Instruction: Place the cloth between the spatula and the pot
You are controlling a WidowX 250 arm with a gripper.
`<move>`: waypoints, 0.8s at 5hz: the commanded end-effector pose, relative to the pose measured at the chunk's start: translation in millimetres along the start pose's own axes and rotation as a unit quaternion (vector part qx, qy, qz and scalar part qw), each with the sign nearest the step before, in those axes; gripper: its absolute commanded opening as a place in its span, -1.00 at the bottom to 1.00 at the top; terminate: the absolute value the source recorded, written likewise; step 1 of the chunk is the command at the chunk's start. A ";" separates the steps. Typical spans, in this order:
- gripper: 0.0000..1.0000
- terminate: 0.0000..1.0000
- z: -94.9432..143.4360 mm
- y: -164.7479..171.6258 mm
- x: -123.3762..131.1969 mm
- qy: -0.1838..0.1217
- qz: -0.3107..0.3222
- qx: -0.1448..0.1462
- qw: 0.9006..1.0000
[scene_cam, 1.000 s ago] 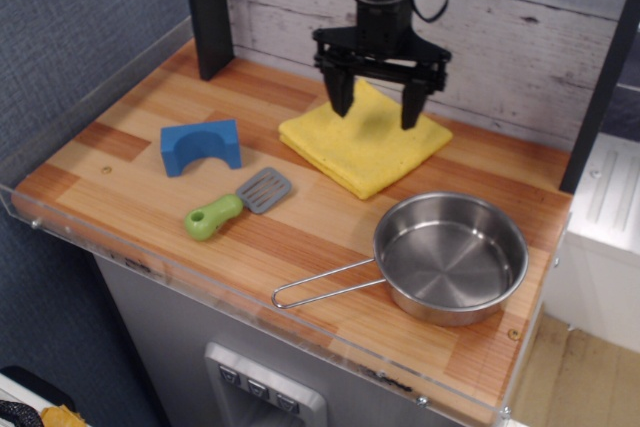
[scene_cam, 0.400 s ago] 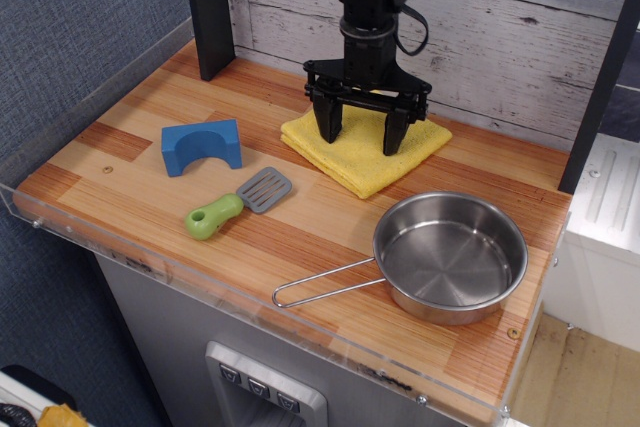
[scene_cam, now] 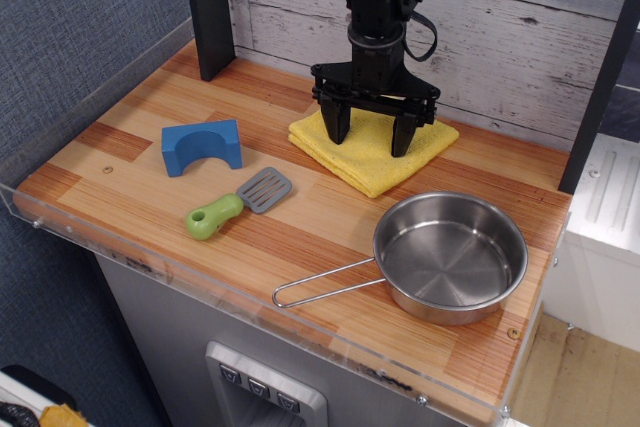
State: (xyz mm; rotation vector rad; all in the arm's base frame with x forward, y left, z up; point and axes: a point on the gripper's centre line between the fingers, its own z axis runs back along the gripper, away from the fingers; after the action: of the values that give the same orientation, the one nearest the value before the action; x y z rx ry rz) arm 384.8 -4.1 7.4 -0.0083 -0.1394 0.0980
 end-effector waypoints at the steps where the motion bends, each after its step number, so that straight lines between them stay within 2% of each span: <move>1: 1.00 -1.00 5.6 -6.7 -45.8 0.011 -0.016 -0.011 1.000; 3: 1.00 -1.00 25.7 4.4 -86.2 0.011 -0.023 -0.014 1.000; 4: 1.00 -1.00 23.4 10.0 -107.2 0.025 -0.021 -0.022 0.999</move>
State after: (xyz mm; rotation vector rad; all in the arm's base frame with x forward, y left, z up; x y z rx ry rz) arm 273.3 -6.7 8.0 -0.0489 -0.0694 0.0475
